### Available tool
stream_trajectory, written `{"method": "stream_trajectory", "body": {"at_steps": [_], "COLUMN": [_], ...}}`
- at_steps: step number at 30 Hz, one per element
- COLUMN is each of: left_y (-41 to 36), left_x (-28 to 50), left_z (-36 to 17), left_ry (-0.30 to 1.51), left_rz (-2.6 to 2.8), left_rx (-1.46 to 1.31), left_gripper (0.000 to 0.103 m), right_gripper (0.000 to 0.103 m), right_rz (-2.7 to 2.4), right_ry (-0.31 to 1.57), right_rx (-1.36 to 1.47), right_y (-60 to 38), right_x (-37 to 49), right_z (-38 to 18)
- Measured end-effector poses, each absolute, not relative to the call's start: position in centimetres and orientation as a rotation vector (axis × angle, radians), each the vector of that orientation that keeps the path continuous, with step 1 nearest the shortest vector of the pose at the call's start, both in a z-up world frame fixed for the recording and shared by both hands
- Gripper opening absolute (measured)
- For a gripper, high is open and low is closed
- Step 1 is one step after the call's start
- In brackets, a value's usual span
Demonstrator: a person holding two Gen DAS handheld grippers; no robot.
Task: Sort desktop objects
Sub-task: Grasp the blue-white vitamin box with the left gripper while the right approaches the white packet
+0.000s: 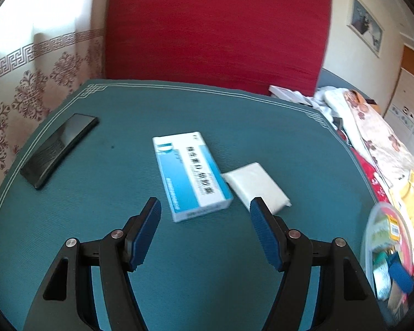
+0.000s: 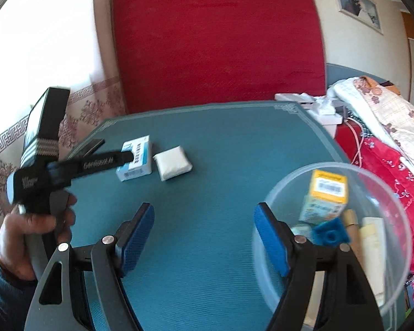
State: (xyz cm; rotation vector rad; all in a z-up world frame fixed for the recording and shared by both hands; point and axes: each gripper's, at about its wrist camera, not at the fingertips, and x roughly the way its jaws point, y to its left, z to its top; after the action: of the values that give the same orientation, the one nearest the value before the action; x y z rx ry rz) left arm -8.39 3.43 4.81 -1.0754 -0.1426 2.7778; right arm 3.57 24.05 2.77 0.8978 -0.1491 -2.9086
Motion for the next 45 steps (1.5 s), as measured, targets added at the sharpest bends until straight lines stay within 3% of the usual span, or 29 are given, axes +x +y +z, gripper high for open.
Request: {"method": "stream_trajectory", "body": {"at_steps": [9,18,25,31,37,41,45], "left_y": [3.1,1.5,2.0,3.3,4.4,3.8,2.2], "left_x": [-10.7,-13.9,-15.3,-16.4,-16.8,-16.5,-16.4], "left_z": [3.7,2.7,2.5,2.0,0.8,0.8,0.9], "left_ry": [-0.166,-0.425,-0.410,-0.313,-0.105,-0.107,-0.128], "left_rz": [2.794,2.788,2.810,2.815,2.810,2.785,2.779], "left_rx": [-1.129,-1.176,-1.183,-1.196,-1.242,-1.222,-1.221], "left_gripper": [0.075,0.075,0.078,0.081,0.081,0.081,0.074], "right_gripper": [0.079,0.079,0.079,0.079,0.079,0.079,0.079], "right_rz": [-2.866,-2.844,-2.833,-2.824,-2.817,-2.809,-2.808], "right_ry": [-0.165,-0.184,-0.198,-0.188,-0.183,-0.166,-0.147], "right_rx": [0.945,0.982,1.015,1.043,1.077,1.083,1.069], "right_y": [23.2,23.4,23.6,23.4,23.3,22.7,22.1], "right_x": [2.3,1.4,0.1,-0.9,-1.9,-2.6,-3.3], "right_z": [1.8,1.0,0.4,-0.1,-0.3,-0.2,0.2]}}
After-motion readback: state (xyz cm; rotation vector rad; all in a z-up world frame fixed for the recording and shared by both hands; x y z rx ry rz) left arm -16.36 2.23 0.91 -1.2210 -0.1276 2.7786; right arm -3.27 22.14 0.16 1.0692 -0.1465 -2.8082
